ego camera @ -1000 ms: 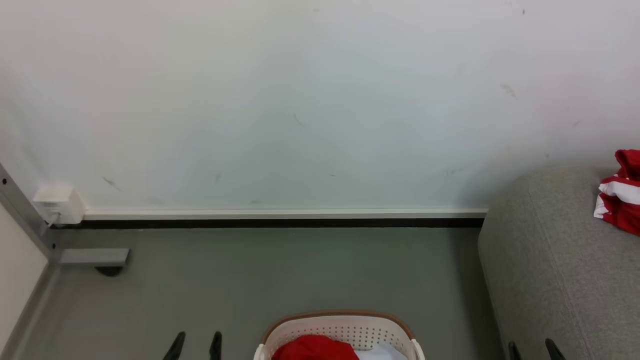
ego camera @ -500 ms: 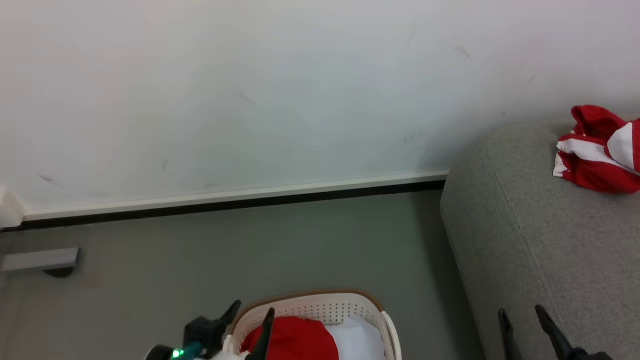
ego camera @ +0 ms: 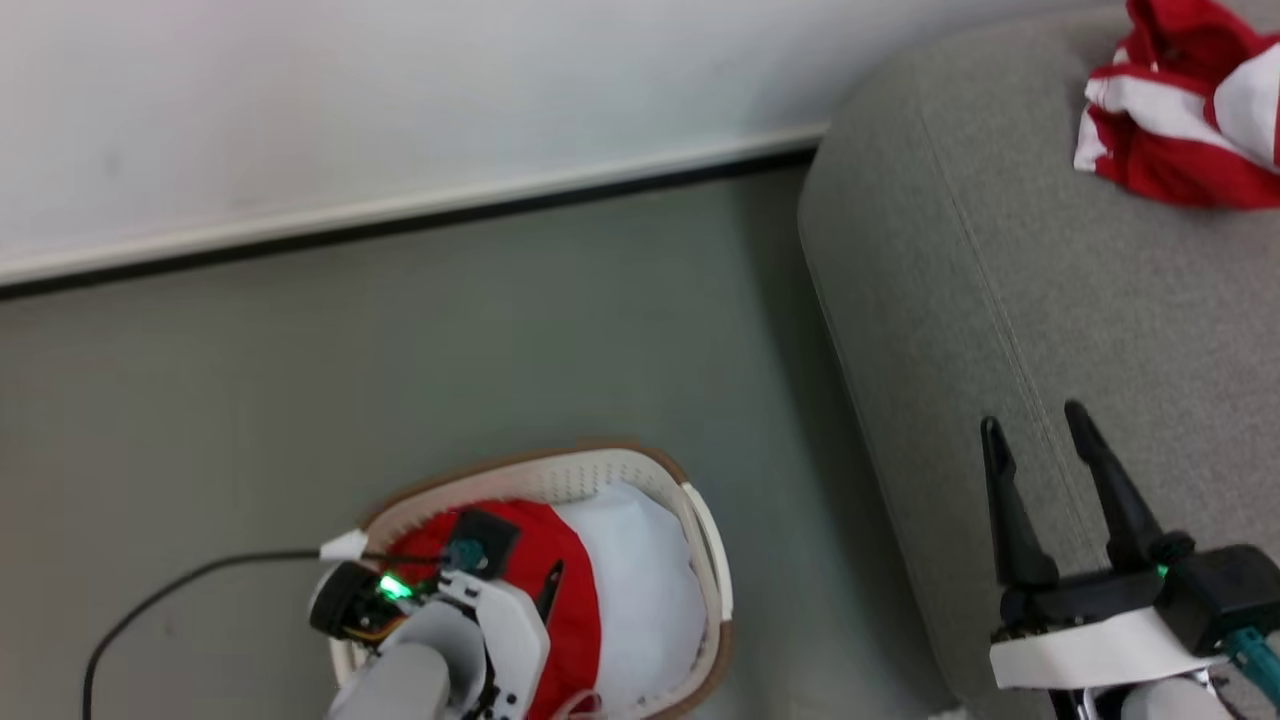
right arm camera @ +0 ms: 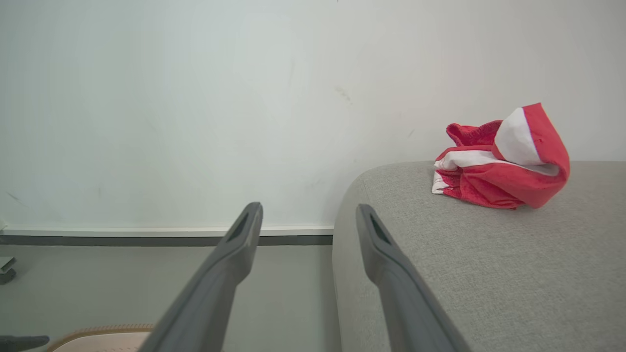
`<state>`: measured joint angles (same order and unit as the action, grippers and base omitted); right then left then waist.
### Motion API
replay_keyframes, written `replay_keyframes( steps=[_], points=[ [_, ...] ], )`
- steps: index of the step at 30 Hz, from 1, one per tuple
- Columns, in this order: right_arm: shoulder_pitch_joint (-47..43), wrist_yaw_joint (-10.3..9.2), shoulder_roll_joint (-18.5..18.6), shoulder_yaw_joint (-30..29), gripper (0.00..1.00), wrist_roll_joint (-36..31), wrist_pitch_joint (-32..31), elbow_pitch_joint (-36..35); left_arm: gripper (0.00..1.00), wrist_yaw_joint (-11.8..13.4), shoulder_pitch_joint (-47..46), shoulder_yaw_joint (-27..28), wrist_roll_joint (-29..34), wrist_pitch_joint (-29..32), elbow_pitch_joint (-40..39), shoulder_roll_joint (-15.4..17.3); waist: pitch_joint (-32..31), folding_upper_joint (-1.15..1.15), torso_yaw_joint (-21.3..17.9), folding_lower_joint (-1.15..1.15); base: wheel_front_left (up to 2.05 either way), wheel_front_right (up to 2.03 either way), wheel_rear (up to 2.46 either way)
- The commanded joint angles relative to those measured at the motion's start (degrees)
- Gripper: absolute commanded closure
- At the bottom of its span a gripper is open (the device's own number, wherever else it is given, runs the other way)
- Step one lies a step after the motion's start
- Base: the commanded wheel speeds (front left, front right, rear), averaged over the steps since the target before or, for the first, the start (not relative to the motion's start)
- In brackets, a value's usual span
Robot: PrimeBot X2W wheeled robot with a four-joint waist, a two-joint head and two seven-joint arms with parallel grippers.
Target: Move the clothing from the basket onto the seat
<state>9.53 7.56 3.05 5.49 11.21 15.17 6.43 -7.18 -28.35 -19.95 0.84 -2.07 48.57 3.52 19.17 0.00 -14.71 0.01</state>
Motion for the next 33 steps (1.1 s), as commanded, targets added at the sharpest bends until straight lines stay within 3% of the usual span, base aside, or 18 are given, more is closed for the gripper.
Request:
replay_keyframes(
  steps=[1,11,20,33],
  points=[
    [1.6,-0.15,-0.2,0.2,0.0,1.1,0.0,-1.0,0.0,0.3,-1.8,-0.3,1.4,0.9,1.2,0.7,6.2,0.0,-3.8,-0.01,0.0,0.0,0.0],
    [6.6,-0.15,-0.2,1.1,0.0,4.5,0.0,-6.8,0.0,2.1,-11.2,-3.5,4.8,11.6,11.2,1.3,16.9,0.0,-4.4,-0.01,0.0,0.0,0.0],
    [9.8,-0.14,-0.2,1.7,0.0,4.8,0.0,-8.9,0.0,3.7,-16.4,-5.1,5.7,13.7,15.9,2.2,23.7,0.0,-3.9,-0.01,0.0,0.0,0.0],
    [13.6,-0.15,-0.2,1.2,0.0,5.8,0.0,-11.9,0.0,3.6,-23.5,-7.7,7.1,17.3,20.5,3.2,33.3,0.0,-3.6,-0.01,0.0,0.0,0.0]
  ],
)
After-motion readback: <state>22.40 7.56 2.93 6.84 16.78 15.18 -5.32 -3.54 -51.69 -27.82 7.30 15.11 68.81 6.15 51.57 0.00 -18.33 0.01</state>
